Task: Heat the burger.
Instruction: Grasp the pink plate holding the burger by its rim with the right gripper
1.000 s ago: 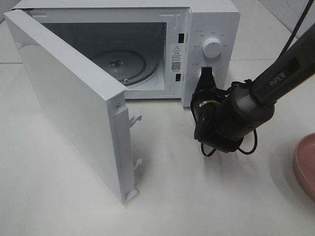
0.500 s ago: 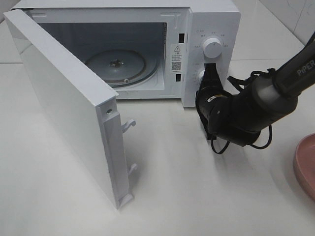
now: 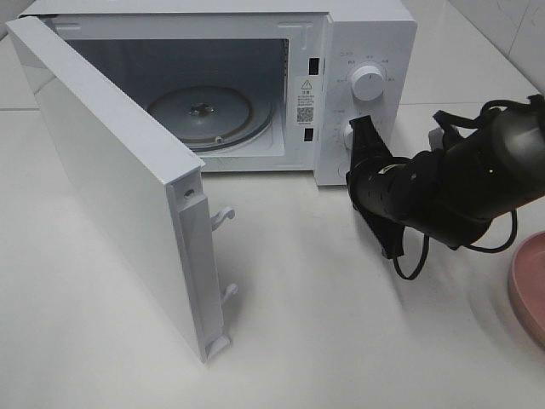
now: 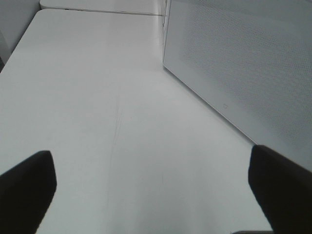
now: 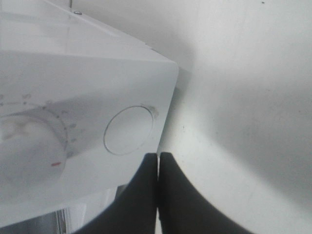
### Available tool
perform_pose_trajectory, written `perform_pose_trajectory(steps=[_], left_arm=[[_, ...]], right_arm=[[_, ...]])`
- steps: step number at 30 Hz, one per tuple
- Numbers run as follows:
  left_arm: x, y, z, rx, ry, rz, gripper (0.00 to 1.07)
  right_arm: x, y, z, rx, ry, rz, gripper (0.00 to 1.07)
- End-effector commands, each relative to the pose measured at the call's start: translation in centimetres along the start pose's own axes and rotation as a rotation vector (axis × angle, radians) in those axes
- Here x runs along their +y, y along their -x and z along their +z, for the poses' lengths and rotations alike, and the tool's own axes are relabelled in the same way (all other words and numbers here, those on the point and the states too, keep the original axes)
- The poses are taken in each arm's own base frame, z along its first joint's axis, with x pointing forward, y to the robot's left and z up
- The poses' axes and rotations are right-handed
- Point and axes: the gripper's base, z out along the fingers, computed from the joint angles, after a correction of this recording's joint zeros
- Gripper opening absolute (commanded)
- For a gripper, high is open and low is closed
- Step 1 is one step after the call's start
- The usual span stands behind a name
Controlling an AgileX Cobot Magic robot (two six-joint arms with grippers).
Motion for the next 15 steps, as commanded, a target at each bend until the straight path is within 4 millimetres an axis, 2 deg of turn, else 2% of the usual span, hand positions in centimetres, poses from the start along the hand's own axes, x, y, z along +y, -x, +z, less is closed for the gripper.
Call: perform_pose_trajectory(steps=[1, 3, 6, 8, 10, 13, 15], left_arm=[[0.0, 0.0, -0.2, -0.022, -0.008, 0.003, 1.00], [0.0, 0.0, -0.2, -0.022, -0.008, 0.003, 1.00], [0.0, 0.0, -0.2, -0.022, -0.008, 0.003, 1.00], [0.0, 0.0, -0.2, -0.022, -0.008, 0.003, 1.00], [0.0, 0.0, -0.2, -0.022, -0.008, 0.003, 1.00], [0.0, 0.0, -0.2, -0.022, -0.008, 0.003, 1.00], [0.0, 0.0, -0.2, -0.022, -0.008, 0.003, 1.00]], right_arm=[[0.5, 0.1, -1.7, 0.064, -0.030, -0.134, 0.00], [0.6, 0.1, -2.0, 0.083, -0.035, -0.165, 0.00], [0.9, 0.5, -2.7, 0.187, -0.095, -0.338, 0.00], [0.9, 0.8, -2.8, 0.205, -0.102, -0.373, 0.00], [1.2, 2.1, -3.4, 0.297, -0.141, -0.504, 0.00], [1.1, 2.3, -3.5, 0.324, -0.151, -0.537, 0.00], [1.2, 3.2, -4.0, 0.397, -0.165, -0.628, 0.00]])
